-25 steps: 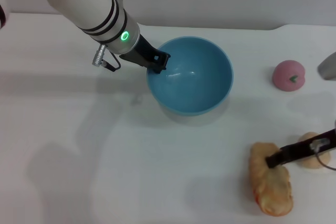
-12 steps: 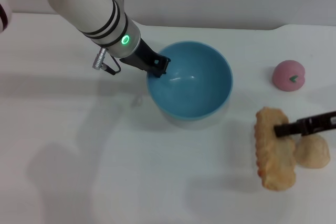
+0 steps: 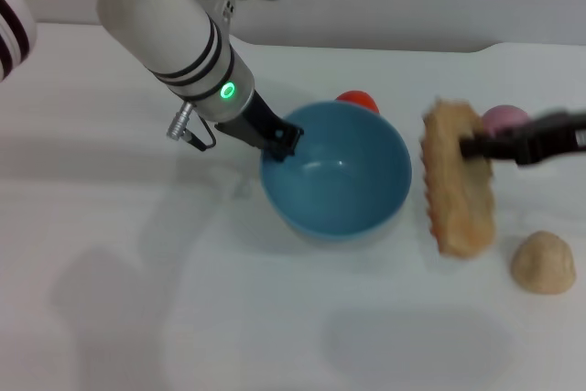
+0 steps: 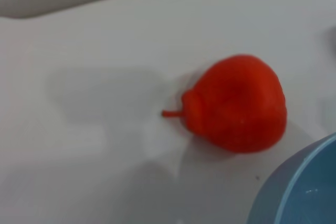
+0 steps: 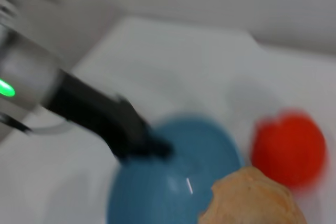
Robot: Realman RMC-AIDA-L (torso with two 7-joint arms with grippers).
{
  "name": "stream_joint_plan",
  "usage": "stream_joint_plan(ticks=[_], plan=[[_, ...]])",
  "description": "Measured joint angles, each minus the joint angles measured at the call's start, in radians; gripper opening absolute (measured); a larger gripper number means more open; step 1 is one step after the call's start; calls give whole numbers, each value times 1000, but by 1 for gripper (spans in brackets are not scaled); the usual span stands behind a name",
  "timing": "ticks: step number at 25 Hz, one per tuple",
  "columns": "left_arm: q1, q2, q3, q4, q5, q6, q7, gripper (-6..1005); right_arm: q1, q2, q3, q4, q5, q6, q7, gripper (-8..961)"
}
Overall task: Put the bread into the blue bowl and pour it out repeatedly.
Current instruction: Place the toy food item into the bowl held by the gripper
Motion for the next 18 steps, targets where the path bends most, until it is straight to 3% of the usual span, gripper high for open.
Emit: stream_joint_plan(ticks=[9, 18], plan=[[-3, 0, 62, 0, -80, -24, 6, -1, 4, 10, -27, 52, 267, 133, -294, 94], [-2, 0, 77, 0, -135, 17, 7, -1, 12, 11, -263, 153, 271, 289, -352, 89]])
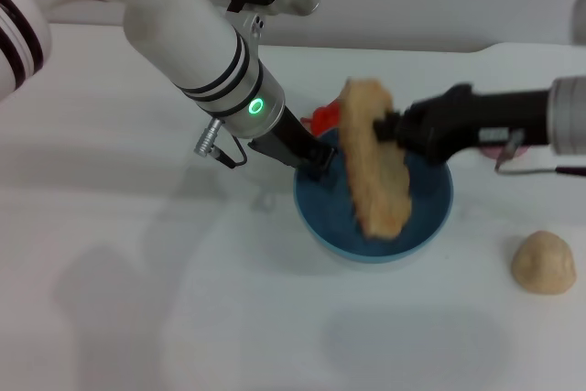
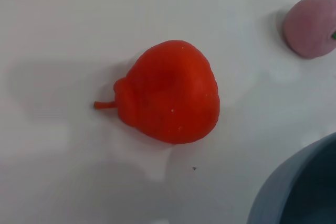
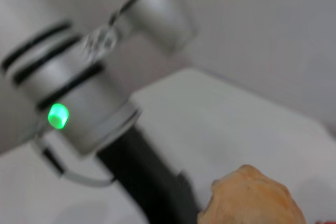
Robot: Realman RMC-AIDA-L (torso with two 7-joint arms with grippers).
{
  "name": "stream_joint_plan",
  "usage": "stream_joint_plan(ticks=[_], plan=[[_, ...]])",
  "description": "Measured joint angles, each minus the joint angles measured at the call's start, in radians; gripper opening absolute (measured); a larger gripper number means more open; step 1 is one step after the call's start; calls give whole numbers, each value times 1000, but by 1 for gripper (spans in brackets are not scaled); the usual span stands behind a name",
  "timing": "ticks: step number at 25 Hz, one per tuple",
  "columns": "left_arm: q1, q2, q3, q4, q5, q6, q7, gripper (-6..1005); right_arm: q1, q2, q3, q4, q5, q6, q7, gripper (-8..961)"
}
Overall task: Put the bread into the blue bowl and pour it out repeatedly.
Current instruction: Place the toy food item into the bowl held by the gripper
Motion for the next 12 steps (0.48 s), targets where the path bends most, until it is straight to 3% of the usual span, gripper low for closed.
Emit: stream_joint_plan(ticks=[7, 12], plan=[[-1, 3, 1, 0, -2, 2, 1, -1, -5, -1, -49, -30, -97, 11, 80, 93], [0, 6, -10, 1, 12, 10, 13, 0, -64, 5, -41, -120, -88, 11, 85, 132]])
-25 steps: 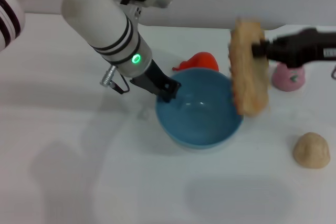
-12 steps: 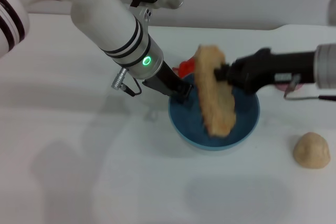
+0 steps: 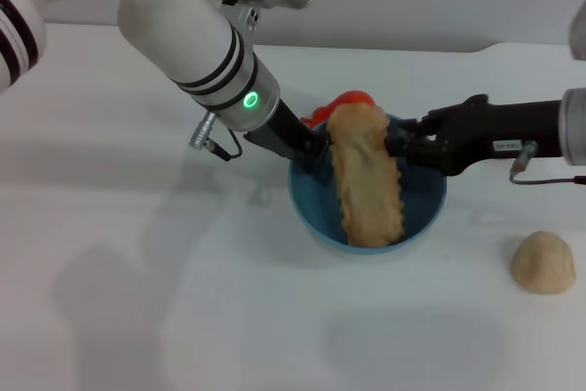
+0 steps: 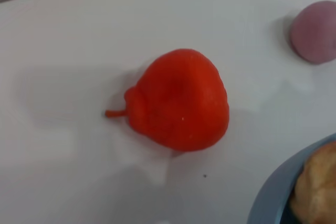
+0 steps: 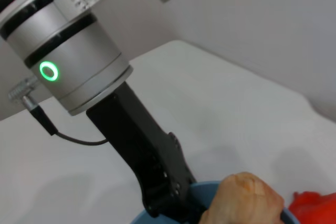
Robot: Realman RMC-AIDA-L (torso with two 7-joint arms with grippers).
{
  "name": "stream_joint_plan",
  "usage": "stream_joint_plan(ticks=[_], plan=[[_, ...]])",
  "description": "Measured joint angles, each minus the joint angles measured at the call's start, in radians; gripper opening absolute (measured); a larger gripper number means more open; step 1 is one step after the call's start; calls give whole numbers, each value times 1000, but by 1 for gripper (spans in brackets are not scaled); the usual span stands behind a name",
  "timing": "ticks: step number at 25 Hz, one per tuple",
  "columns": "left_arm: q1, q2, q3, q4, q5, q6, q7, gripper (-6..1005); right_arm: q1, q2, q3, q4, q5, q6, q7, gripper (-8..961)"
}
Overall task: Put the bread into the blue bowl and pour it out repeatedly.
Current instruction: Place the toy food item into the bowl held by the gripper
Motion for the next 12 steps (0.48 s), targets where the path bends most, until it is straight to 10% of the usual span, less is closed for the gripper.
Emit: stream_joint_plan(ticks=[8, 12], plan=[[6, 1, 10, 0, 4, 102, 16, 0, -52, 0, 89, -39, 32, 2, 23, 412], [16, -5, 78, -8, 5, 297, 49, -1, -136, -2, 189, -28, 320, -3, 4, 516]])
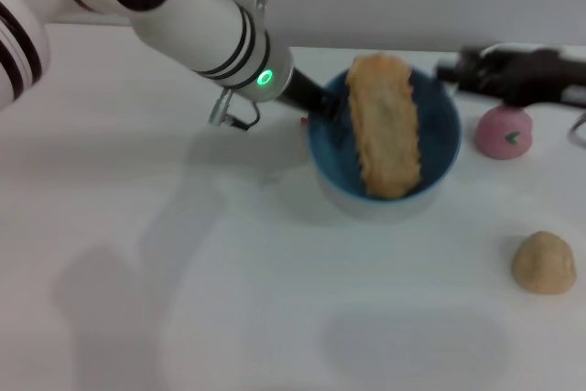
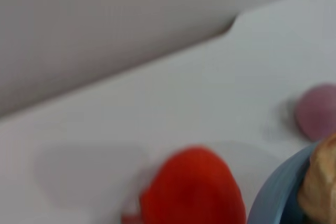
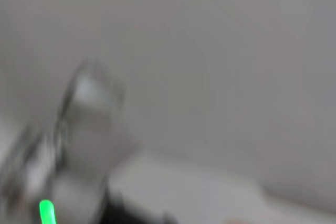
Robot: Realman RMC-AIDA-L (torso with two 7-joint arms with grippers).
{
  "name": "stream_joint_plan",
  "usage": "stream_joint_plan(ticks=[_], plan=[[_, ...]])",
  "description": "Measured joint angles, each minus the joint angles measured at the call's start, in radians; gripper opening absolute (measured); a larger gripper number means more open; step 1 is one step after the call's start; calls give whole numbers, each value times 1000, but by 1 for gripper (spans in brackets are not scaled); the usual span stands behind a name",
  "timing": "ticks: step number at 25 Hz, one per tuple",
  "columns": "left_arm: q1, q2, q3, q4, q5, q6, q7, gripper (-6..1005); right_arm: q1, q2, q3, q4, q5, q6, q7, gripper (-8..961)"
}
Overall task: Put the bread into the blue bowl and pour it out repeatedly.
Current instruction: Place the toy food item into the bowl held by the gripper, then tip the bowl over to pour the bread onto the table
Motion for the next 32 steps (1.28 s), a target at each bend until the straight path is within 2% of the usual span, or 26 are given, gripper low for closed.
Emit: stream_joint_plan(ticks=[1, 2, 5, 8, 11, 14, 18, 24, 28, 32], plan=[[0, 0, 0, 0, 0, 0, 0, -1, 0, 0, 0, 0, 0, 0, 0, 542], [-2, 0, 23, -6, 1, 37, 0, -1, -26, -1, 32, 15, 85, 0, -20, 568], [-11, -4, 110, -47, 20, 178, -1, -1, -85, -3, 122, 102, 284, -33, -121, 566], [-26, -10, 168, -103, 43, 289, -7, -1, -130, -6, 225, 219, 436, -132, -233, 565], [-33, -10, 189, -130, 41, 357, -8, -1, -155, -7, 338, 314, 478, -229, -288, 564], [-29, -10, 190, -131, 41, 403, -9, 0, -172, -7, 399, 368, 476, -266, -299, 563], [-19, -10, 210, -135, 47, 488, -8, 0, -187, -7, 417, 419, 474, -270, -309, 563], [-8, -11, 339, -176, 48, 696, -8, 0, -188, -8, 428, 465, 474, -272, -336, 563], [-8, -11, 388, -211, 43, 779, -9, 0, -189, -8, 428, 468, 474, -273, -337, 564], [19, -11, 436, -219, 41, 888, -9, -1, -189, -8, 428, 472, 474, -273, -338, 564]])
